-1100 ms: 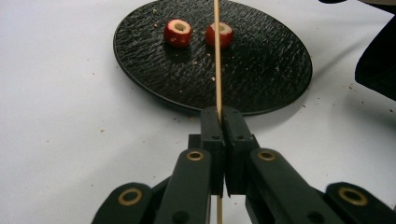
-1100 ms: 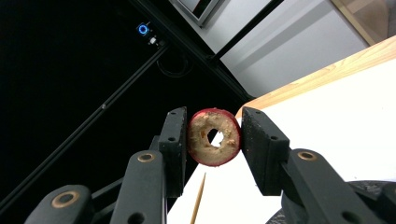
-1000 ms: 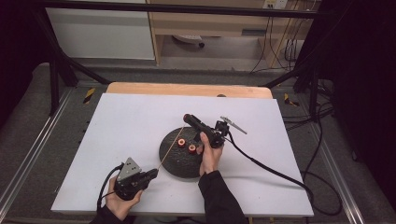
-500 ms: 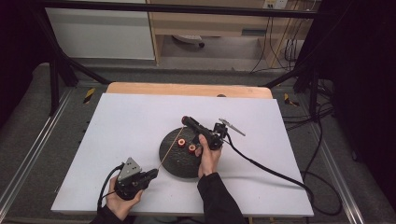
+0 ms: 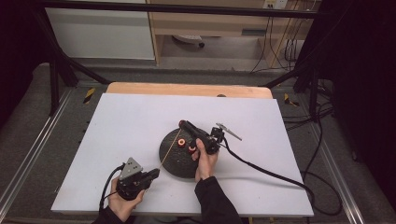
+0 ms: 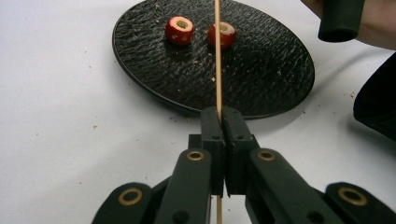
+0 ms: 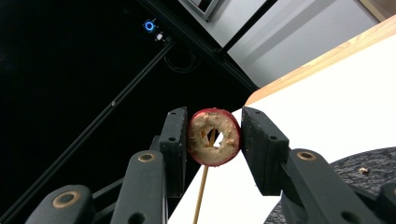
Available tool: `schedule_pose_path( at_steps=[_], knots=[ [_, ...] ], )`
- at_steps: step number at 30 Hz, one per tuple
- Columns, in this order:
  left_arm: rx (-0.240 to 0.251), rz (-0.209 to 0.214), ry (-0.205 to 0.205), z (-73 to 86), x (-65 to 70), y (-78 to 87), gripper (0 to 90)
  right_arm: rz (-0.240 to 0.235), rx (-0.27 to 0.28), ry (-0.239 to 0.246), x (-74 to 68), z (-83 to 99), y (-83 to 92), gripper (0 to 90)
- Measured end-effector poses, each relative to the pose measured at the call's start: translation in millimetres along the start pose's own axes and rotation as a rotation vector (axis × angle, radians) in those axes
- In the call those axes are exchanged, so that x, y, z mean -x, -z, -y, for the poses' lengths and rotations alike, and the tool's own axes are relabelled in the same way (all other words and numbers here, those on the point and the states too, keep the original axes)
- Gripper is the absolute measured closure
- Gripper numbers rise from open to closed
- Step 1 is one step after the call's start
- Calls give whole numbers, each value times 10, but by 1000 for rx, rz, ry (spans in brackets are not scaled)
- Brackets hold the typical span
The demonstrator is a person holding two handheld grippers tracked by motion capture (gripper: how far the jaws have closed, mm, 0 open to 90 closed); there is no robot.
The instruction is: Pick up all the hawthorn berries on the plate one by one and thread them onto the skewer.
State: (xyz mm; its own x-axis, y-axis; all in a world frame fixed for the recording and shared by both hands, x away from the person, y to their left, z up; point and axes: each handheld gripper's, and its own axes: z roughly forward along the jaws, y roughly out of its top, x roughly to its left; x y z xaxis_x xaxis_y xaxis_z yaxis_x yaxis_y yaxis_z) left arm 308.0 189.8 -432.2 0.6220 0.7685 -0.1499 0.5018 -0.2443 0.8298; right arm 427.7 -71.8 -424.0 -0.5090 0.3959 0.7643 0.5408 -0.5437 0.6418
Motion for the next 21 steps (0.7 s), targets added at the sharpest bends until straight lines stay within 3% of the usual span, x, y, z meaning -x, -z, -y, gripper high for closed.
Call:
schedule_pose_path(
  at_steps=[6,12,21],
  knots=[
    [-19,8,11,8,19,-29,885,-4,-9,35,-31,13,23,629],
    [-40,10,13,-1,19,-24,886,5,-45,113,-53,-20,41,631],
    [-35,13,8,-18,16,-7,887,-2,-43,108,-35,-37,26,633]
  ],
)
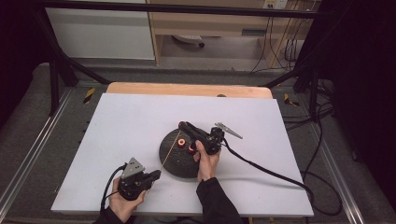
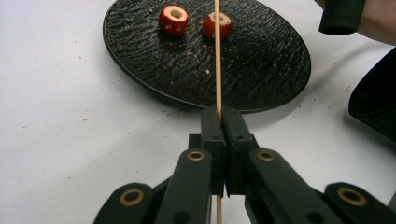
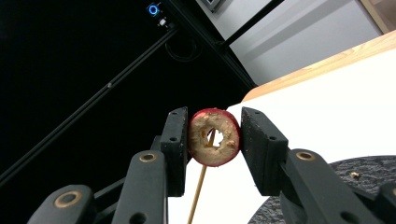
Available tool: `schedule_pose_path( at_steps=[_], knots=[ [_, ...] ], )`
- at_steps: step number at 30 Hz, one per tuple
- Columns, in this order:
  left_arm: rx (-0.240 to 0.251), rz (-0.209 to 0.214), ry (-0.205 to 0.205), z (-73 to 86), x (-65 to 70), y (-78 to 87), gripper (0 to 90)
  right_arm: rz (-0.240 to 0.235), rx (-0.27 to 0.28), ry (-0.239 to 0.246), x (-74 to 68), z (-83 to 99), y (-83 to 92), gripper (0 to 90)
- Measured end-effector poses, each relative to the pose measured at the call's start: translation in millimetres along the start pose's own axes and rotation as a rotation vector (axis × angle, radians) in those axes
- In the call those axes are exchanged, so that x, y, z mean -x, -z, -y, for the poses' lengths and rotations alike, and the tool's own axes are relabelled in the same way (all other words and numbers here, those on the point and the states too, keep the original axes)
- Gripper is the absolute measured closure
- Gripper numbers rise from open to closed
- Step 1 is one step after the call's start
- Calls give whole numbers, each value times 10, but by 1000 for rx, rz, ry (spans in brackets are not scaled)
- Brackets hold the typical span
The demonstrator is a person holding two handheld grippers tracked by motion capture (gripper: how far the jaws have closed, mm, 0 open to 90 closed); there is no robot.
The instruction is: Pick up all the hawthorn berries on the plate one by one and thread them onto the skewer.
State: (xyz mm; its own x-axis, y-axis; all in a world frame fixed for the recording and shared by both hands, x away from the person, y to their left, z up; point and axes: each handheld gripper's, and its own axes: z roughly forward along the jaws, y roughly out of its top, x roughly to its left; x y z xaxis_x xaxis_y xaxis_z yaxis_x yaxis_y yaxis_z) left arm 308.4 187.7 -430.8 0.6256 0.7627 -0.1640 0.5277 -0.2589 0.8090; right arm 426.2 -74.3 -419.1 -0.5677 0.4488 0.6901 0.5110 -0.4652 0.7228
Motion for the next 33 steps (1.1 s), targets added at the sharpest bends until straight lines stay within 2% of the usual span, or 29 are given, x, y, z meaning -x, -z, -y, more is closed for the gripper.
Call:
schedule_pose_path(
  at_steps=[8,10,13,16,23,29,33],
  knots=[
    [0,-5,-9,-2,-15,17,888,3,-8,-20,22,-9,-12,634],
    [-2,-6,-9,1,-12,15,888,7,2,-8,22,-7,-14,634],
    [-7,-5,-8,19,-14,12,888,8,19,-16,24,-32,-5,635],
    [4,-2,-8,14,-11,10,888,3,12,-23,13,-43,-6,634],
    [-19,-7,-4,24,-12,-13,888,-1,-8,-32,31,35,-13,634],
    [2,-7,-6,47,29,-31,889,-10,-9,-26,-5,51,15,636],
    [21,1,13,61,25,-21,889,-13,-11,-17,-26,44,35,638]
  ],
)
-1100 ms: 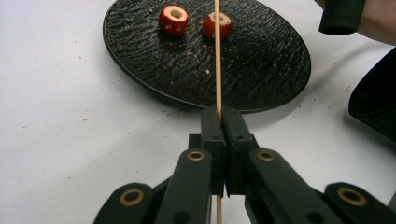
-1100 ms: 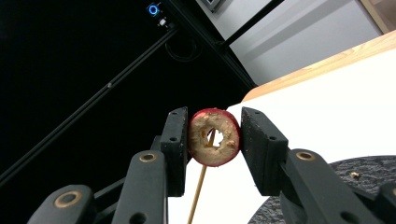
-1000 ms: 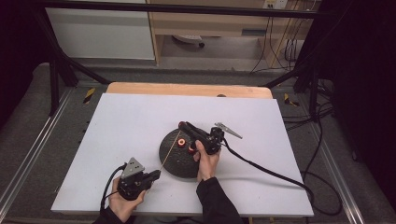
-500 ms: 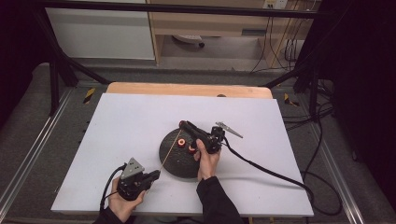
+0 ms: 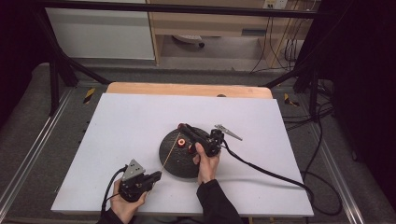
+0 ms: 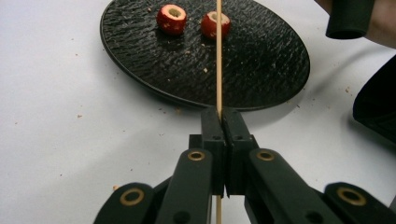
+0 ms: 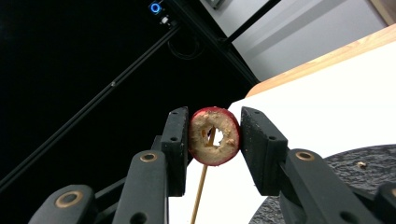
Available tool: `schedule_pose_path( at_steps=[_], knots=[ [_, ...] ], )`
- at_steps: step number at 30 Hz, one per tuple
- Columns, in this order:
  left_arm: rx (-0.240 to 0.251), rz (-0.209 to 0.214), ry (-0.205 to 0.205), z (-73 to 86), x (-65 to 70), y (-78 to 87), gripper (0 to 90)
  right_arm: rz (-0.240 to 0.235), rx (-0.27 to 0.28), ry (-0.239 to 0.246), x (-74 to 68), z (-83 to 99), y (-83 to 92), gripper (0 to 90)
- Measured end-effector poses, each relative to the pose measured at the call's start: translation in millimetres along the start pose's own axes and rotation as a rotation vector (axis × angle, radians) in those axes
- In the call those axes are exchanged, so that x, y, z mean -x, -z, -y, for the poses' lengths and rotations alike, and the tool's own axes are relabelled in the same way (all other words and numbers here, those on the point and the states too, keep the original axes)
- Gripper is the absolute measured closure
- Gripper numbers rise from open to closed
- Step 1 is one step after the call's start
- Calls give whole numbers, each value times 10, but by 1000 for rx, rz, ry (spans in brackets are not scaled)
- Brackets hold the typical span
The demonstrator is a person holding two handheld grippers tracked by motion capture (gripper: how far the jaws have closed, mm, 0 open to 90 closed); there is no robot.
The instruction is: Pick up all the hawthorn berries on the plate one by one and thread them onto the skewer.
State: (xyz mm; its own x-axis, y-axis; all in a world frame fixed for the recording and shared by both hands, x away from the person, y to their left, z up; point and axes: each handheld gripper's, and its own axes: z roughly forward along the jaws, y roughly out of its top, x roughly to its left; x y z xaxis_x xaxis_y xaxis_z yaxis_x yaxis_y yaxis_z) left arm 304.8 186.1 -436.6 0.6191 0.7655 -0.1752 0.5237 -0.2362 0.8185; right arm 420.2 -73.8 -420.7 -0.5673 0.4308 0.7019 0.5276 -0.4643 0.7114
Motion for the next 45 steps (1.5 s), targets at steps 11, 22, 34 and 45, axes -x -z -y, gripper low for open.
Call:
schedule_pose_path(
  at_steps=[11,22,34,45],
  knots=[
    [-23,-4,-20,-38,24,-13,889,-3,-33,19,4,-41,-1,639],
    [-27,-5,-31,-49,22,4,890,10,-27,-7,54,-29,-37,639],
    [3,24,-10,-29,42,12,890,-12,46,-32,29,-80,-13,639],
    [7,30,16,-10,58,-37,888,-58,37,-72,54,29,-16,640]
  ],
)
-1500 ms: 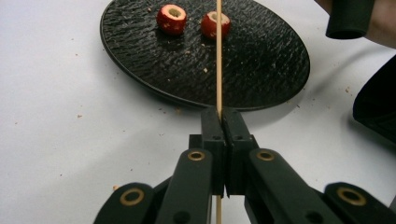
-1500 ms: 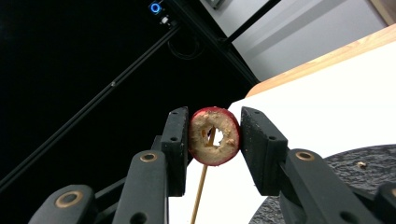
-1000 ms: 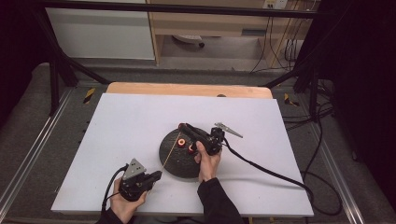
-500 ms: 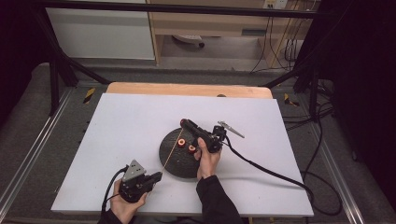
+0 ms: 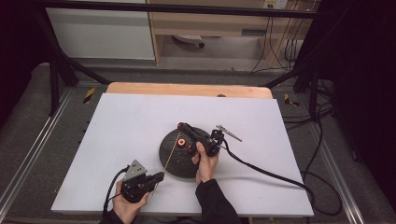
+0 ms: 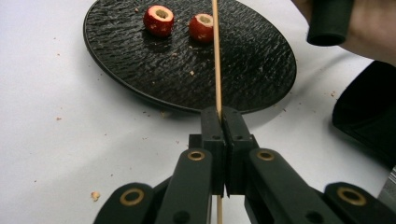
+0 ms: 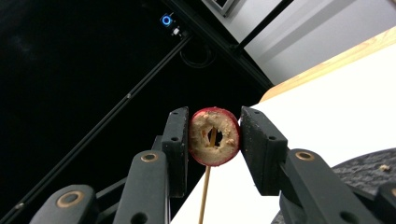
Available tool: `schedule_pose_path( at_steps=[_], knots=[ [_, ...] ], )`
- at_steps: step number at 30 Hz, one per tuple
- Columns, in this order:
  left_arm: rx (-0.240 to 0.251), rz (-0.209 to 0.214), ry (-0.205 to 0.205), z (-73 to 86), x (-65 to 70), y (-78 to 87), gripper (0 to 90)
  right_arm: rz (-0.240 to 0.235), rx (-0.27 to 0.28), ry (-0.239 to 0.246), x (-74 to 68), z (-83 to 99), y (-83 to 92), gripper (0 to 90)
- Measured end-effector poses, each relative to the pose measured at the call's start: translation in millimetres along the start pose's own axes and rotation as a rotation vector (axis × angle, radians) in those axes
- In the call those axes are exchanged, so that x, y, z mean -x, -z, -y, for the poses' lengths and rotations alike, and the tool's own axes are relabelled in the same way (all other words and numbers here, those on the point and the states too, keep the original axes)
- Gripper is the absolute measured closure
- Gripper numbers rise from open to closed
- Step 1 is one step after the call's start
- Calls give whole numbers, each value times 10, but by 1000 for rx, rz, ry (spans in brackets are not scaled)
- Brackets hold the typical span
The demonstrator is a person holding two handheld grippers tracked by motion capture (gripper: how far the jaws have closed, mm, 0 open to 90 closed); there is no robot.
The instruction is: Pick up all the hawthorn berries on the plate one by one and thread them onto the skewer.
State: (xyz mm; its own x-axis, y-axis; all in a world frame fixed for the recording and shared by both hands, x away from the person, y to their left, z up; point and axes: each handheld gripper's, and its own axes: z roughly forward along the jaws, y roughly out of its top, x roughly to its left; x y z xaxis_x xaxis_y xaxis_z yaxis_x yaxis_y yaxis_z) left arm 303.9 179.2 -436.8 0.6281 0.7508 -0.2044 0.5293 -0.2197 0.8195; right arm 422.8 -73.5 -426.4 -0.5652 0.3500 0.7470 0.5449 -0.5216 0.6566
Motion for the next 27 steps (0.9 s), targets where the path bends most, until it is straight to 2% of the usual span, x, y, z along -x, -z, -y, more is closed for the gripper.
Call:
schedule_pose_path(
  at_steps=[6,10,16,27],
  knots=[
    [25,-25,2,-16,-23,-8,888,0,-71,-27,12,89,4,640],
    [49,-42,12,-75,-41,-19,887,4,-131,-34,36,238,8,640],
    [44,-36,22,-101,-36,-64,887,12,-183,1,2,416,59,638],
    [50,-30,26,-155,-15,-71,888,19,-275,36,-131,607,140,636]
  ],
)
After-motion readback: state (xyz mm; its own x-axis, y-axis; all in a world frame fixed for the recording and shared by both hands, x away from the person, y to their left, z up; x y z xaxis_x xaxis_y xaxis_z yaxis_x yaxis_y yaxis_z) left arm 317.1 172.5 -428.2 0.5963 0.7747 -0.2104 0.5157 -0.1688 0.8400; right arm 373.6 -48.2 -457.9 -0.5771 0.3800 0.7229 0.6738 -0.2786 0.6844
